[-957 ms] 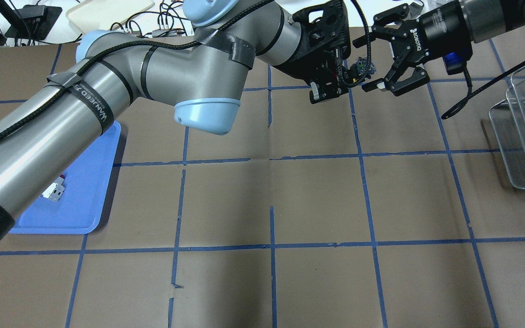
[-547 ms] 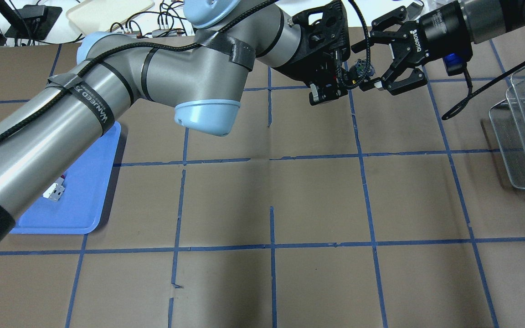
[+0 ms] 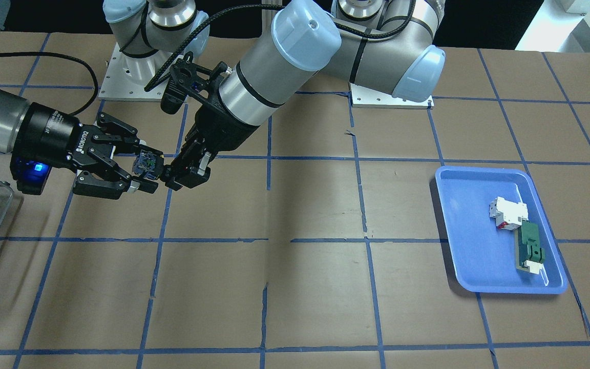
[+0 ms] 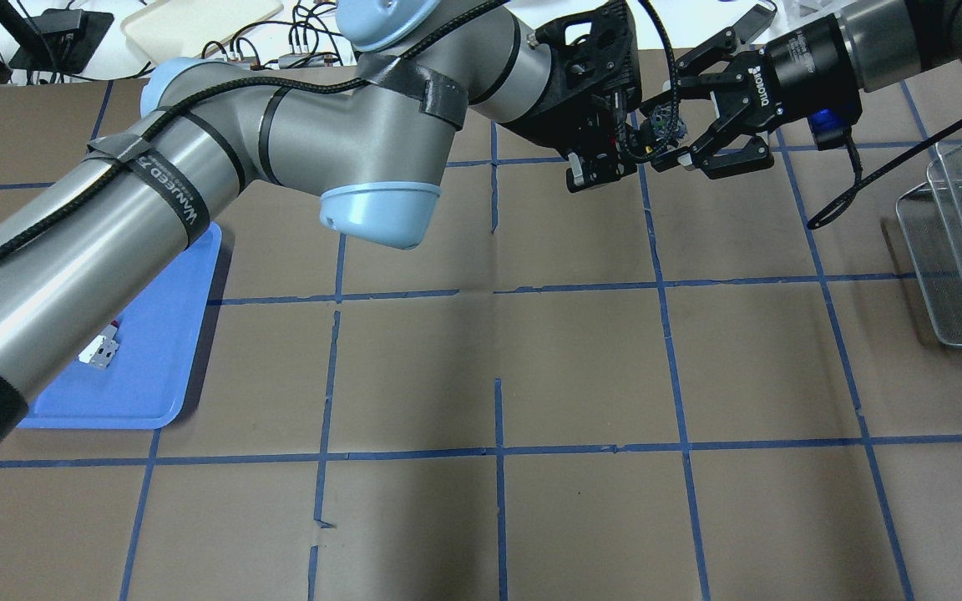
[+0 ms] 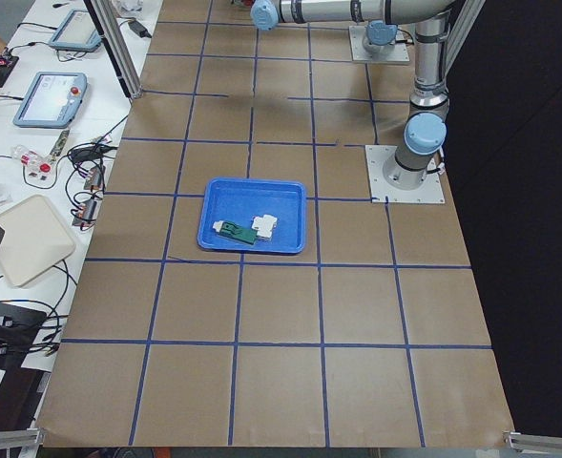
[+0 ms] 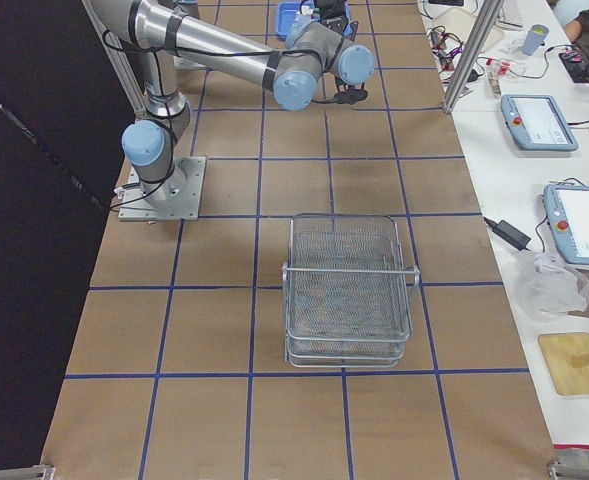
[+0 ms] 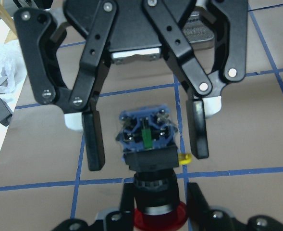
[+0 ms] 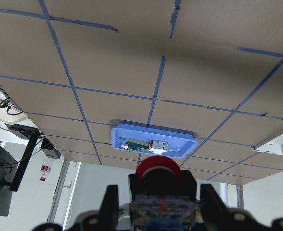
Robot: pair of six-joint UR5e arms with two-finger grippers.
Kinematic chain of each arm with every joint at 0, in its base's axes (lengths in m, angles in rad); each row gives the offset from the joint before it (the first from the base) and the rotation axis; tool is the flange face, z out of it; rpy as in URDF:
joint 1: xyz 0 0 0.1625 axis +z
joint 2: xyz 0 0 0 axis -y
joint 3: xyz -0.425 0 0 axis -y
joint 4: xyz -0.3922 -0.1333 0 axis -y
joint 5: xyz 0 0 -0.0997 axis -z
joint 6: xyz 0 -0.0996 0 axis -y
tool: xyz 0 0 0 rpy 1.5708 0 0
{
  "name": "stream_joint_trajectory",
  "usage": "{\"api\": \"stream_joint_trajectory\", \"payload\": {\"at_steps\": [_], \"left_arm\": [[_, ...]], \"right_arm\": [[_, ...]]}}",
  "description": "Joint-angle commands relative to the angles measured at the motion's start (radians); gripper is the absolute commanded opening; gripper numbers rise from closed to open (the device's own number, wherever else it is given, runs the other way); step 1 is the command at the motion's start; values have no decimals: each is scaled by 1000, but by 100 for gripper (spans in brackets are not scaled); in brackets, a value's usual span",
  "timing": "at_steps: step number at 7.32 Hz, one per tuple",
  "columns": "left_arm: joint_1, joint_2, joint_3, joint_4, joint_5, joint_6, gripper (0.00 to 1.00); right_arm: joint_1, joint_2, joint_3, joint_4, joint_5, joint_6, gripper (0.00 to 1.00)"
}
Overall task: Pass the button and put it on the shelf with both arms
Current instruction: 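Close the right gripper on the push-button's switch body beside the left gripper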
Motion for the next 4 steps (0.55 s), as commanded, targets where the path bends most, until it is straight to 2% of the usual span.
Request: {"api": "stream_joint_trajectory", "payload": {"at_steps": [1, 2, 4], "left_arm": [[0, -1, 2, 0, 2, -1, 0], [0, -1, 2, 0, 3, -1, 0], [0, -1, 4, 0, 5, -1, 0]], "right_arm": [[-1, -1, -7, 0, 6, 0, 54], [-1, -1, -7, 0, 6, 0, 47], [-1, -16, 1, 0, 4, -5, 15]]}}
